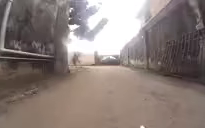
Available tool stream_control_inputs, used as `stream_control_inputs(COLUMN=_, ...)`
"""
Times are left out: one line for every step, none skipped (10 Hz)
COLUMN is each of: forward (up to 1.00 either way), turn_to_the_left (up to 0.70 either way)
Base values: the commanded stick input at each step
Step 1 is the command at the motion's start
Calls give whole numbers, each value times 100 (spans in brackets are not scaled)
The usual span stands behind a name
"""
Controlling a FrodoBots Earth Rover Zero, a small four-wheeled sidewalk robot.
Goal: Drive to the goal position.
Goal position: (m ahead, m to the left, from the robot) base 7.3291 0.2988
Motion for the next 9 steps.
stream_control_inputs(forward=70, turn_to_the_left=0)
stream_control_inputs(forward=70, turn_to_the_left=0)
stream_control_inputs(forward=70, turn_to_the_left=0)
stream_control_inputs(forward=70, turn_to_the_left=0)
stream_control_inputs(forward=70, turn_to_the_left=0)
stream_control_inputs(forward=70, turn_to_the_left=0)
stream_control_inputs(forward=70, turn_to_the_left=0)
stream_control_inputs(forward=70, turn_to_the_left=0)
stream_control_inputs(forward=70, turn_to_the_left=0)
